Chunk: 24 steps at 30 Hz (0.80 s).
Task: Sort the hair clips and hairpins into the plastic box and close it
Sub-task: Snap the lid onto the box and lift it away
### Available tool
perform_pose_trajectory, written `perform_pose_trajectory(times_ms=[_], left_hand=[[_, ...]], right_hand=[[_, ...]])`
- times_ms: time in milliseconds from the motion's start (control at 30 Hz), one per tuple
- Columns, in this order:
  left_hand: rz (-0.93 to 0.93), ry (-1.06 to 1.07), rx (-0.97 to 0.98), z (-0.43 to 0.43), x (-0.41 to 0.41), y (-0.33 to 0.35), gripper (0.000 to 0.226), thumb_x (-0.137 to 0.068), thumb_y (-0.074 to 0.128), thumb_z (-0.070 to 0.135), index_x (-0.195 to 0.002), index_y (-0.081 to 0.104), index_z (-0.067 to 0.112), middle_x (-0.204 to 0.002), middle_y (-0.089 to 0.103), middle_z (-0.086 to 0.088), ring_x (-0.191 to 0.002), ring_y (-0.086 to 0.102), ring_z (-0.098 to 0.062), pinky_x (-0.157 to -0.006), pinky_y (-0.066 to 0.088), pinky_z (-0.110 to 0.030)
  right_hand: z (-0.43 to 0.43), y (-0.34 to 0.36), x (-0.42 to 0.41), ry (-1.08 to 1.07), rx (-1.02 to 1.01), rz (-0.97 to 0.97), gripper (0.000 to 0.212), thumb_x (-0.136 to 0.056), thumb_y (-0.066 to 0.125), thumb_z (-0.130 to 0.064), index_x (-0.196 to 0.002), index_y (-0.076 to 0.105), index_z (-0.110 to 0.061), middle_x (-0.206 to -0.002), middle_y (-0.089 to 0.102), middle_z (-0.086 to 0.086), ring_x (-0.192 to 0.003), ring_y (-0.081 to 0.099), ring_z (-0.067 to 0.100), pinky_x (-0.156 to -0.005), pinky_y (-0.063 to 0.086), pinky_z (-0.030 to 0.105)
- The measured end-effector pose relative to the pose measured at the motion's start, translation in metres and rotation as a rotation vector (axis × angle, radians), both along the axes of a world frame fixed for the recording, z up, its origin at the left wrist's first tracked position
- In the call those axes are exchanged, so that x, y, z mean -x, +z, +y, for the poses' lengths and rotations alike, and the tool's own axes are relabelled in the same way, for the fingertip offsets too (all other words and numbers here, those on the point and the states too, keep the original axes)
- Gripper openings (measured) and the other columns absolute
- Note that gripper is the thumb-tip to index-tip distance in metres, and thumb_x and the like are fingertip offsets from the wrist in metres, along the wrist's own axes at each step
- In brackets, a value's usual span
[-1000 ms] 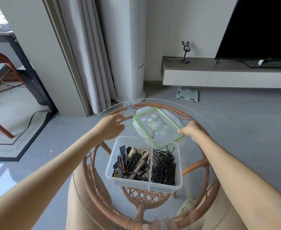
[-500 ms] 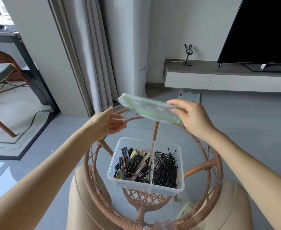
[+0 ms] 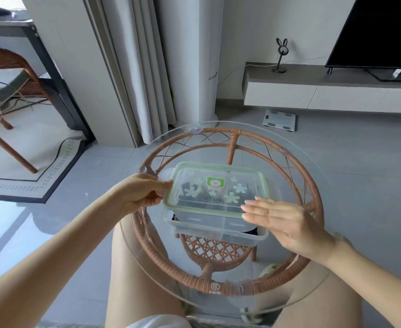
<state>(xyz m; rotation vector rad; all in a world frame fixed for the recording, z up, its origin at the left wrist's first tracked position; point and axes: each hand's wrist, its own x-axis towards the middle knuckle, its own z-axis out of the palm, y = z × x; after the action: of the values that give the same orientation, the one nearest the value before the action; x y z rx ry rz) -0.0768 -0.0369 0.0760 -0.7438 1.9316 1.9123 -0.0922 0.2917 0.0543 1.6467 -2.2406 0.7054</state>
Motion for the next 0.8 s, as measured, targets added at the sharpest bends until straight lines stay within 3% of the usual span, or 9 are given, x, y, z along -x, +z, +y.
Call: perform_pose_trajectory(times_ms=[200,333,467,600,667,733,800], left_hand=[[-0.020,0.031,0.029,0.005,-0.011,-0.001,0.014,-0.081,0.067,0.006,-0.069,0.060,0.006,-0.069,0.061,-0.006,-0.061,0.059,-0.012,-0.049,0.055,-0.018],[-0.020,0.019,0.072,0.006,-0.012,0.003,0.009,-0.079,0.069,0.008,-0.072,0.063,0.006,-0.064,0.067,-0.004,-0.057,0.064,-0.011,-0.048,0.055,-0.019],[-0.005,0.019,0.087,0.006,-0.013,0.004,0.008,-0.079,0.069,0.008,-0.075,0.063,0.003,-0.068,0.064,-0.006,-0.052,0.064,-0.009,-0.047,0.054,-0.019],[-0.013,-0.001,0.118,0.005,-0.016,0.004,0.009,-0.077,0.071,0.010,-0.076,0.065,0.004,-0.069,0.065,-0.006,-0.053,0.064,-0.009,-0.048,0.054,-0.019],[-0.026,-0.027,0.136,0.005,-0.016,0.004,0.010,-0.077,0.071,0.012,-0.079,0.066,0.003,-0.072,0.065,-0.007,-0.059,0.062,-0.012,-0.048,0.054,-0.019],[-0.034,-0.048,0.153,0.005,-0.016,0.004,0.011,-0.077,0.070,0.013,-0.079,0.065,0.003,-0.074,0.065,-0.008,-0.061,0.061,-0.014,-0.048,0.054,-0.019],[-0.033,-0.058,0.168,0.006,-0.014,0.006,0.012,-0.078,0.070,0.011,-0.080,0.063,0.001,-0.074,0.064,-0.009,-0.063,0.060,-0.015,-0.048,0.055,-0.019]], right_hand=[[-0.002,-0.003,-0.004,0.005,-0.066,0.015,0.048,-0.072,0.064,0.017,-0.114,0.064,-0.006,-0.119,0.064,0.008,-0.116,0.057,0.020,-0.101,0.045,0.038],[0.002,0.001,-0.010,0.014,-0.096,0.024,0.051,-0.070,0.067,0.014,-0.115,0.063,-0.011,-0.119,0.064,0.004,-0.116,0.057,0.015,-0.101,0.044,0.030],[0.000,0.004,-0.014,0.012,-0.128,0.049,0.051,-0.068,0.067,0.014,-0.114,0.065,-0.010,-0.119,0.064,0.004,-0.115,0.058,0.015,-0.099,0.045,0.031],[0.003,0.008,-0.019,0.002,-0.145,-0.053,0.038,-0.077,0.062,-0.001,-0.112,0.067,-0.014,-0.117,0.065,-0.002,-0.114,0.058,0.010,-0.099,0.045,0.024],[0.004,0.010,-0.017,-0.100,-0.028,-0.098,0.029,-0.082,0.058,-0.011,-0.108,0.068,-0.015,-0.109,0.069,-0.003,-0.104,0.063,0.008,-0.091,0.051,0.024],[0.004,0.012,-0.009,-0.378,0.099,-0.093,0.028,-0.084,0.060,-0.019,-0.111,0.066,-0.014,-0.099,0.073,0.001,-0.088,0.068,0.012,-0.073,0.059,0.033],[0.002,0.013,0.002,-0.725,0.051,-0.227,0.045,-0.082,0.064,-0.037,-0.122,0.057,-0.017,-0.096,0.069,-0.002,-0.082,0.065,0.015,-0.066,0.055,0.032]])
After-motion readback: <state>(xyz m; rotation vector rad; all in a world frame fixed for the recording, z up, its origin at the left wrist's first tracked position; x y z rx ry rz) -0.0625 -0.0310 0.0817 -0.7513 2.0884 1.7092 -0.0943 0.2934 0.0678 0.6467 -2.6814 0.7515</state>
